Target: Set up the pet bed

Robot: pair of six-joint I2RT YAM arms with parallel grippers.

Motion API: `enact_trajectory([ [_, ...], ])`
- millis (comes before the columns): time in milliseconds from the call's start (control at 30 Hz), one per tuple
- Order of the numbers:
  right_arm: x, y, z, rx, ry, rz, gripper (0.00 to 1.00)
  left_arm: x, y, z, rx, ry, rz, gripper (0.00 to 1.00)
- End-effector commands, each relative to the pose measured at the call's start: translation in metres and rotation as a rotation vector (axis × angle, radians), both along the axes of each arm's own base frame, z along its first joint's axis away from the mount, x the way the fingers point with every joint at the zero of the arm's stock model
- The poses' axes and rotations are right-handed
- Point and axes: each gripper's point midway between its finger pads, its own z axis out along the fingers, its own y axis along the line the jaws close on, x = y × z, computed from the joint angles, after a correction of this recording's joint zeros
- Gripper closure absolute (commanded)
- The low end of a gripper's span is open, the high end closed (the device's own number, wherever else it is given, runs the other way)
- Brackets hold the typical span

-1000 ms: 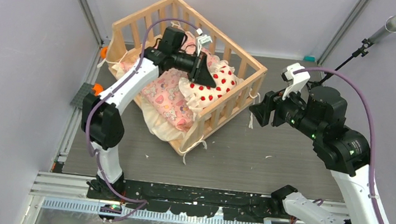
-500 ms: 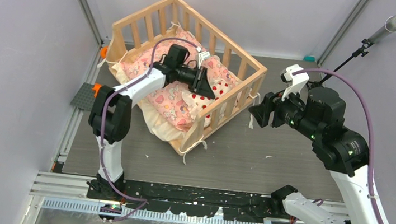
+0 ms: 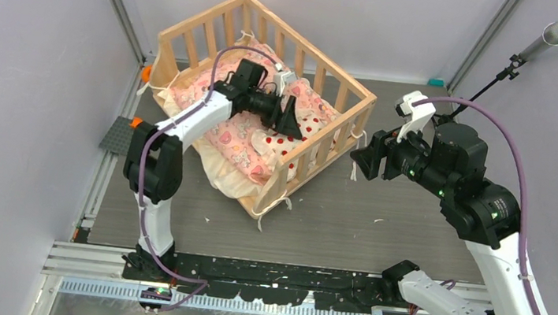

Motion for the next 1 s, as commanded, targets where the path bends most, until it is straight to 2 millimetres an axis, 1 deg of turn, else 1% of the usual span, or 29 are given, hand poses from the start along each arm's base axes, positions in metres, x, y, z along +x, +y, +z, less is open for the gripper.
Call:
enact_trajectory([
  [0, 0.001, 0.003, 0.013, 0.026, -0.038, 0.013, 0.36, 0.002, 0.008, 0.068, -0.010, -0.200, 0.015, 0.23],
  [100, 0.001, 0.004, 0.011, 0.023, -0.034, 0.013, 0.36, -0.002, 0.012, 0.092, -0.019, -0.263, 0.022, 0.22],
  [167, 0.002, 0.004, 0.009, 0.019, -0.029, 0.012, 0.36, 0.000, 0.017, 0.103, -0.006, -0.309, 0.049, 0.21],
  [233, 0.003, 0.004, 0.007, 0.017, -0.024, 0.012, 0.36, 0.010, 0.026, 0.111, -0.006, -0.347, 0.102, 0.21],
  [267, 0.003, 0.005, 0.007, 0.017, -0.022, 0.012, 0.37, 0.018, 0.032, 0.115, -0.015, -0.356, 0.146, 0.21],
  [367, 0.003, 0.005, 0.003, 0.012, -0.012, 0.012, 0.36, 0.039, 0.050, 0.118, -0.074, -0.316, 0.263, 0.24],
  [433, 0.003, 0.004, 0.002, 0.011, -0.013, 0.010, 0.36, 0.051, 0.062, 0.115, -0.088, -0.321, 0.332, 0.24],
  [567, 0.002, 0.004, -0.003, 0.010, -0.003, 0.013, 0.36, 0.078, 0.085, 0.106, -0.053, -0.417, 0.493, 0.22],
  [633, 0.002, 0.005, -0.005, 0.010, 0.004, 0.014, 0.36, 0.089, 0.090, 0.099, -0.048, -0.438, 0.534, 0.22],
  [667, 0.001, 0.005, -0.006, 0.010, 0.007, 0.017, 0.36, 0.095, 0.091, 0.091, -0.049, -0.431, 0.547, 0.22],
  [733, 0.001, 0.006, -0.007, 0.014, 0.011, 0.018, 0.36, 0.106, 0.095, 0.083, -0.043, -0.432, 0.582, 0.22],
  [833, 0.001, 0.006, -0.010, 0.016, 0.017, 0.018, 0.36, 0.116, 0.109, 0.060, 0.034, -0.414, 0.664, 0.22],
  [967, 0.001, 0.007, -0.013, 0.013, 0.023, 0.018, 0.36, 0.118, 0.132, 0.034, 0.122, -0.410, 0.757, 0.21],
])
